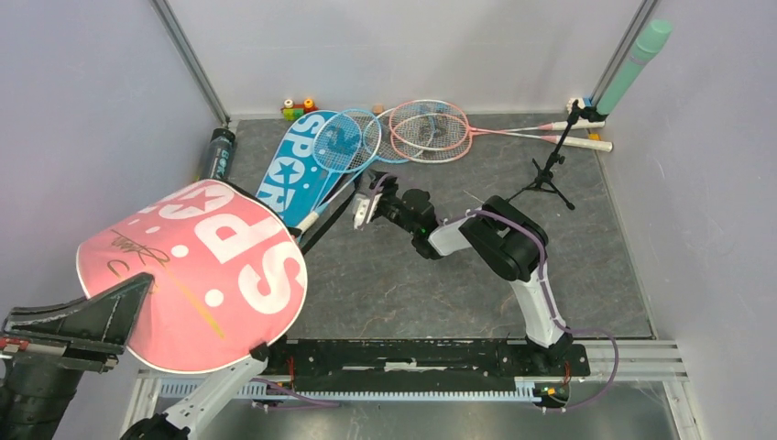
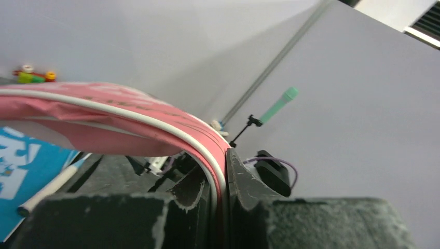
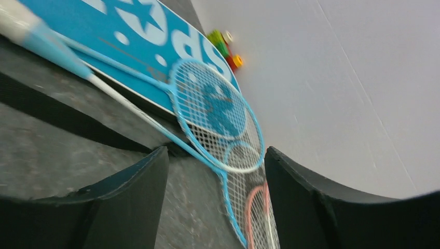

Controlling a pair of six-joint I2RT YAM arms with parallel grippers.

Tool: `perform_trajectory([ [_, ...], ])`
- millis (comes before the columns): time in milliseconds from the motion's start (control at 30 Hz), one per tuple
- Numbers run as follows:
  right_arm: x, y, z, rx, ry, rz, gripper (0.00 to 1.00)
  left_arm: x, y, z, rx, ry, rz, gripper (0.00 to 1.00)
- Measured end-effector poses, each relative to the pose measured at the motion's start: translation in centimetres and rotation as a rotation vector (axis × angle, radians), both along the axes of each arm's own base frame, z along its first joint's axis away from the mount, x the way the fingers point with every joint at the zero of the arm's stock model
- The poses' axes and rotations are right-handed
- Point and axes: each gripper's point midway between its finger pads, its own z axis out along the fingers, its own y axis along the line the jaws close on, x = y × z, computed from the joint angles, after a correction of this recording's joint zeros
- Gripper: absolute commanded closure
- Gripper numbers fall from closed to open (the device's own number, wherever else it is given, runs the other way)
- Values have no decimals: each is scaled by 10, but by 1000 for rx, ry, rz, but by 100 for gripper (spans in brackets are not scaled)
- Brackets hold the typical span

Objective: Pack up the badminton gear
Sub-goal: Adjust the racket at the center of the board, then pick up the racket bag from the center of the board.

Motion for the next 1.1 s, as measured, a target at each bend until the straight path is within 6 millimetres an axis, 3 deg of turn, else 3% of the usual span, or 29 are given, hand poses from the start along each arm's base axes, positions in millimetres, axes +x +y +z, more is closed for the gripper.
perform_trajectory([
  [200, -42, 33, -3, -33, -22, 160, 2, 15, 18, -13, 39, 84, 129, 98],
  [300, -49, 33, -2, 10, 7, 166, 2, 25, 8, -23, 80, 118, 101, 98],
  [433, -47, 7, 8, 135, 66, 64, 2, 58, -36, -55, 175, 225, -33, 98],
  [533, -47, -25, 25, 277, 123, -56, 2, 88, -69, -77, 240, 334, -129, 98],
  [600, -54, -51, 37, 363, 156, -122, 2, 110, -90, -80, 261, 370, -185, 98],
  [800, -85, -115, 51, 462, 199, -230, 2, 148, -136, -59, 252, 322, -326, 98],
  [967, -116, -158, 38, 477, 258, -271, 2, 155, -162, -20, 204, 184, -440, 98],
  [1100, -134, -185, 54, 603, 289, -295, 2, 155, -180, 12, 163, 49, -534, 98],
])
